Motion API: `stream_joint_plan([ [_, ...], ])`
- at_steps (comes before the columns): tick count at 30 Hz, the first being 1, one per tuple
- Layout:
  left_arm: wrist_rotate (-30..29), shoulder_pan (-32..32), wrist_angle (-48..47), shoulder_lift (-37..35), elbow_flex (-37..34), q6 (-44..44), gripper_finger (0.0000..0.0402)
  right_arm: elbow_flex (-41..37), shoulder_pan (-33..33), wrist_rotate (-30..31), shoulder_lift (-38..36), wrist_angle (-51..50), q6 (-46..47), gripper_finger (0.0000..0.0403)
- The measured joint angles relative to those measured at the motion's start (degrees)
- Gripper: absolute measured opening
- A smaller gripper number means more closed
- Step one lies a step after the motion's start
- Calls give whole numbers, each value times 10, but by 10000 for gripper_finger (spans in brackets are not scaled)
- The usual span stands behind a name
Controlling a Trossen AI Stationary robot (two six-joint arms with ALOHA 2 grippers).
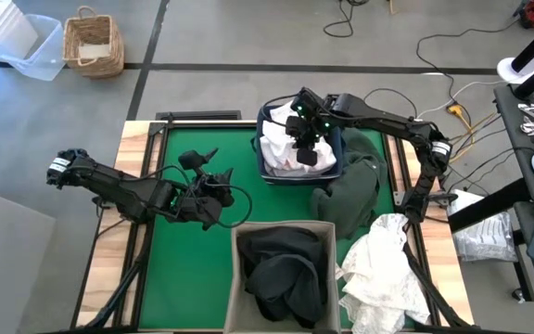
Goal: Sort clothes
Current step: Put the white boxer short into the blue laundry bin
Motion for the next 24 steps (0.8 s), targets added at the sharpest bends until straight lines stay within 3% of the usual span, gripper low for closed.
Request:
stream_joint_plan([
  [8,0,0,0,0,0,-1,327,9,-2,10,-2,18,16,179],
  [13,0,0,0,0,0,-2,327,32,-2,47,-3,17,17,230],
  [18,0,0,0,0,0,-2,327,61,-2,48,-6,12,17,255],
  [24,0,0,0,0,0,-2,327,95,-4,64,-6,14,23,248],
])
